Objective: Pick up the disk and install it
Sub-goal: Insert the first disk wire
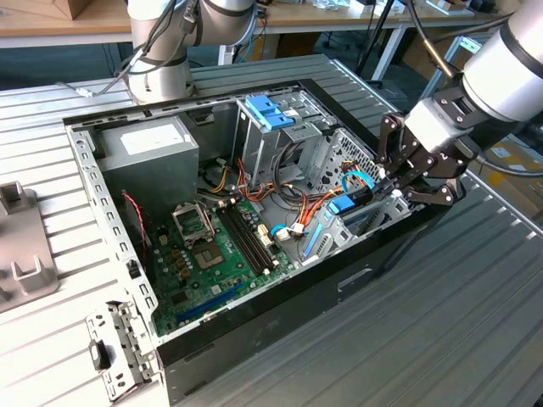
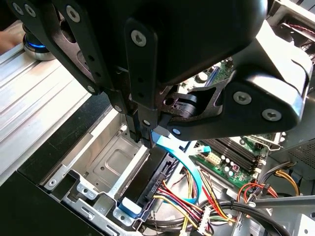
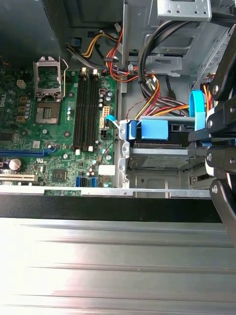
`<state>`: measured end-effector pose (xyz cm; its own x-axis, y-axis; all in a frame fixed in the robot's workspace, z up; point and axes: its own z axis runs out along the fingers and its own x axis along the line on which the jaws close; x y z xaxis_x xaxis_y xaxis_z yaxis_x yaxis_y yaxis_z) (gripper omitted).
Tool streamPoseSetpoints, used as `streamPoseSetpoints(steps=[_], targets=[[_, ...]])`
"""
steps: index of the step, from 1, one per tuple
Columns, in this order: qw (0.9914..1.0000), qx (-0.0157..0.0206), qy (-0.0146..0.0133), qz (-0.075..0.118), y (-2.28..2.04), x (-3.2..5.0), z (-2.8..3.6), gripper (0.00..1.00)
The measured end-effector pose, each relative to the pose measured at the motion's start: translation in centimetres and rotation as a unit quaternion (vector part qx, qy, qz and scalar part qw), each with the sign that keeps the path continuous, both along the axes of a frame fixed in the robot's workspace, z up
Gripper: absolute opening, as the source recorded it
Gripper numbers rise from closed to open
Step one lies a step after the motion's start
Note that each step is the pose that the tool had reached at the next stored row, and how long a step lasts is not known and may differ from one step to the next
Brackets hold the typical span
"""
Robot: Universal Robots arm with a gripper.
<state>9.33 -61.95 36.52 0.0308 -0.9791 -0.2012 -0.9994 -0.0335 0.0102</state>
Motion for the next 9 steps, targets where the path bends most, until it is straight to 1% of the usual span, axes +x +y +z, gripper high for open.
streamPoseSetpoints(steps=[9], targets=[[1.0,0.0,0.0,0.0,-0.25,0.0,-0.01,0.16]])
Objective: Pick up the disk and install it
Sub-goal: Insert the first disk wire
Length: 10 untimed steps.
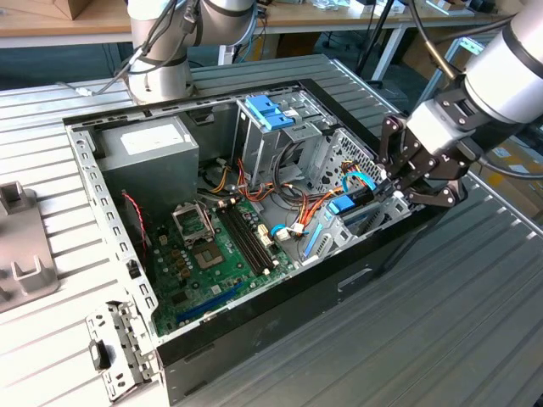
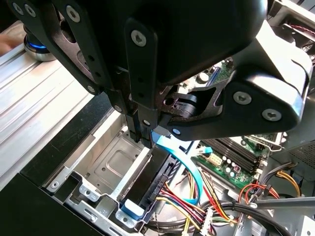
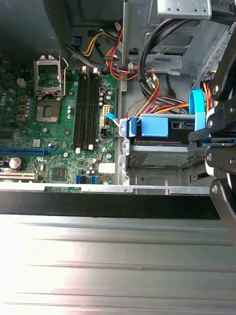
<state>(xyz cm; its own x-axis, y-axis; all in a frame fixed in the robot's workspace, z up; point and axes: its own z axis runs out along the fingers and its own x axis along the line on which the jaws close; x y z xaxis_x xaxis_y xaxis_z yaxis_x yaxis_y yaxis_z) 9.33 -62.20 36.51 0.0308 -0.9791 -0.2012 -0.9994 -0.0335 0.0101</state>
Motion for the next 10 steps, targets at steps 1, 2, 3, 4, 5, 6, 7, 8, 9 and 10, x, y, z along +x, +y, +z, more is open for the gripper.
streamPoseSetpoints(steps=[1,2,3,4,5,6,7,8,9,10], targets=[[1.0,0.0,0.0,0.0,-0.03,0.0,-0.01,0.16],[1.0,0.0,0.0,0.0,-0.05,0.0,-0.01,0.16],[1.0,0.0,0.0,0.0,-0.08,0.0,-0.01,0.16],[1.0,0.0001,0.0,0.0,-0.11,0.0,-0.03,0.16],[1.0,0.0001,0.0,0.0,-0.12,0.0,-0.05,0.16],[1.0,-0.0001,0.0,0.0,-0.12,0.0,-0.06,0.16],[1.0,0.0,0.0,0.001,-0.11,0.0,-0.08,0.16],[1.0,0.0001,0.0,0.002,-0.07,0.0,-0.11,0.16],[0.99999,0.0,0.0,0.003,0.0,0.0,-0.12,0.16],[0.99999,0.0,0.0,0.004,0.17,0.01,-0.14,0.16]])
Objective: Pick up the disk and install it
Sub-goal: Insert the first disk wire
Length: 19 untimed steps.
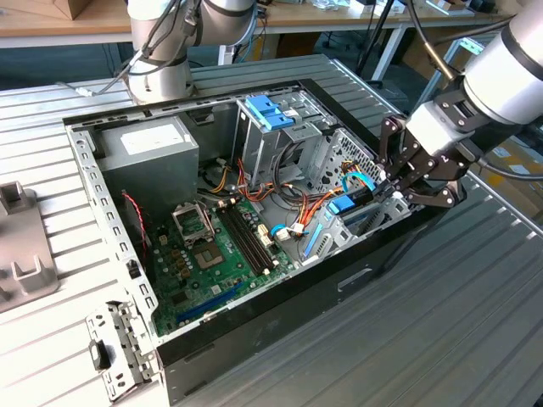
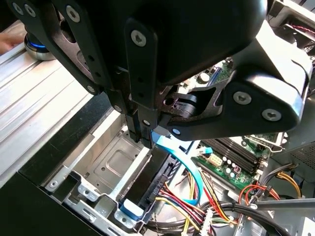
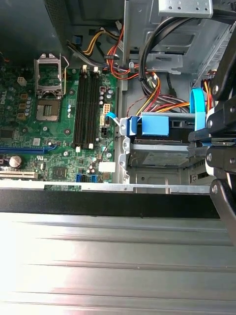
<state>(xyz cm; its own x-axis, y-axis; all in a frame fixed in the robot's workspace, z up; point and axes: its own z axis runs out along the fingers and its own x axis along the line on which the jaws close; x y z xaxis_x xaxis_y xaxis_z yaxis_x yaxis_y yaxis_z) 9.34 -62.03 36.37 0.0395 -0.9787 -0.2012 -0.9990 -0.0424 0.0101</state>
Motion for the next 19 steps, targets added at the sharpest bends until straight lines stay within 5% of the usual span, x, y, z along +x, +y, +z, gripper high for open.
streamPoseSetpoints(steps=[9,18,19], targets=[[0.99999,0.0001,0.0,0.003,1.89,0.15,-0.57,0.16],[1.0,0.0002,0.0001,0.003,1.89,0.17,-1.53,0.16],[1.0,0.0002,0.0001,0.003,1.9,0.17,-2.01,0.16]])
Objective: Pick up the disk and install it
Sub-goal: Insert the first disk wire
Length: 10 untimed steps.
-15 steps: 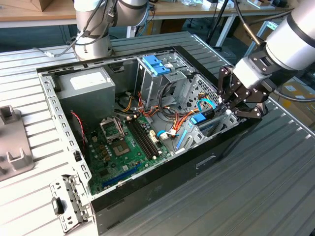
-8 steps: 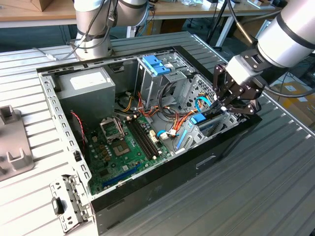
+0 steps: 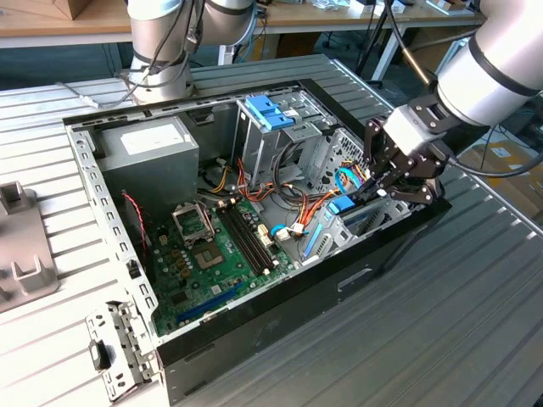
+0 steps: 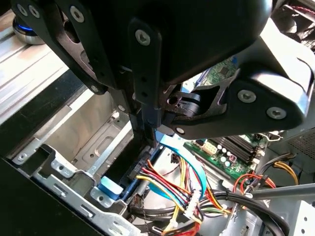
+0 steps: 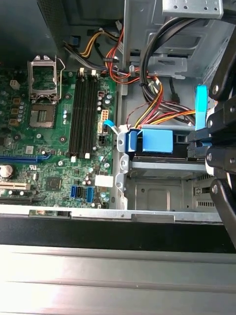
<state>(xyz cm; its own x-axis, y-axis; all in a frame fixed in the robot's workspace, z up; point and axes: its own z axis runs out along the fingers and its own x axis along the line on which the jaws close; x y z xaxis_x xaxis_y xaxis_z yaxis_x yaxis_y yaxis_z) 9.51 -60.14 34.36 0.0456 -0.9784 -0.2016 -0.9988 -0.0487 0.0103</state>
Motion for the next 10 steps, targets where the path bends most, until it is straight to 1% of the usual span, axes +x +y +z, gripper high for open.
streamPoseSetpoints(steps=[1,2,3,5,8,10], targets=[[1.0,-0.0002,0.0,0.0,0.0,0.01,-0.27,0.16],[1.0,0.0004,0.0,0.0,0.0,0.24,0.4,0.16],[1.0,0.0004,0.0005,0.0,0.0,0.33,0.41,0.16],[1.0,0.0022,0.0018,0.0,0.0,0.35,0.31,0.16],[0.99999,0.0027,0.0021,0.001,0.03,0.41,0.24,0.16],[0.99999,0.0027,0.0026,0.002,0.07,0.61,0.21,0.16]])
